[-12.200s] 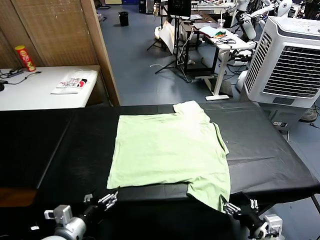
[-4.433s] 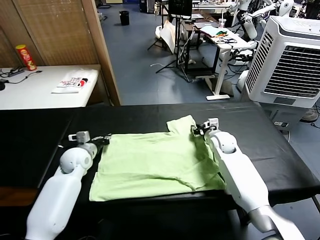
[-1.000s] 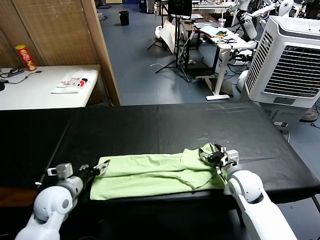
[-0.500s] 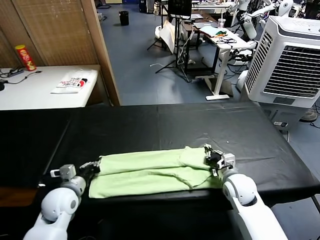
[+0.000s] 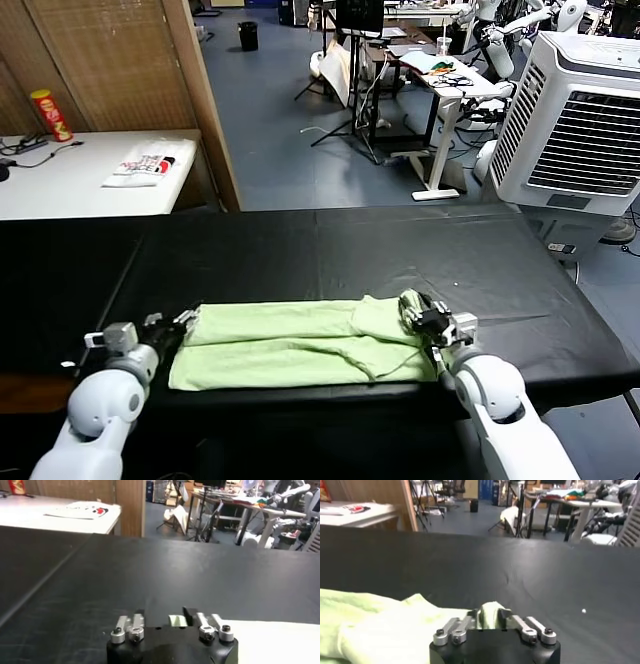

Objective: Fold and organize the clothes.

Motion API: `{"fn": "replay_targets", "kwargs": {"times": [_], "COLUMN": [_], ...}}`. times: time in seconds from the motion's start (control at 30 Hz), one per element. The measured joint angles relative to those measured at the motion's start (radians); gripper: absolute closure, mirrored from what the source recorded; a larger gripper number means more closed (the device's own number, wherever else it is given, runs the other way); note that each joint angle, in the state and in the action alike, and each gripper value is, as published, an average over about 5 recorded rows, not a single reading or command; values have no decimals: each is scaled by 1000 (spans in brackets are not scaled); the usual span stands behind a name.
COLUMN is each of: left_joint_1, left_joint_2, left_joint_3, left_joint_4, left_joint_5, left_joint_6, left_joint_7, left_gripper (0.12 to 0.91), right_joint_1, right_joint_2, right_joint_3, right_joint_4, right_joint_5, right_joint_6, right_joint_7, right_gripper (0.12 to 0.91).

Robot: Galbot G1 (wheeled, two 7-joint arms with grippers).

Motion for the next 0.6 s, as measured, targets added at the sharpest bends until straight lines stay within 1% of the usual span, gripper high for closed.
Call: {"fn": "replay_targets", "kwargs": {"times": [0.07,0.23,0.47,0.6], "left_joint_1": [17,84,164,195], "left_joint_2": [-6,-37,-89,-113], "left_joint_3": [-11,-23,-33,-35], "left_joint_4": [-15,-70,-124,-142], "left_joint_5": [-29,-57,-45,-21], "left_joint_6": [1,-27,-50,-59], "left_joint_7": [-4,0,3,9], "left_gripper": [242,233,232,232], "right_joint_1": [-17,-55,-70,-71], "right_joint_2": [-6,-11,-9,-7], "right_joint_3": [9,27,30,30], "right_joint_4": [24,84,137,149], "right_joint_5": [3,9,10,12], "right_joint_6": [1,2,2,3], "right_joint_7": [0,-8,-13,-14], "right_gripper": [233,227,227,227]}}
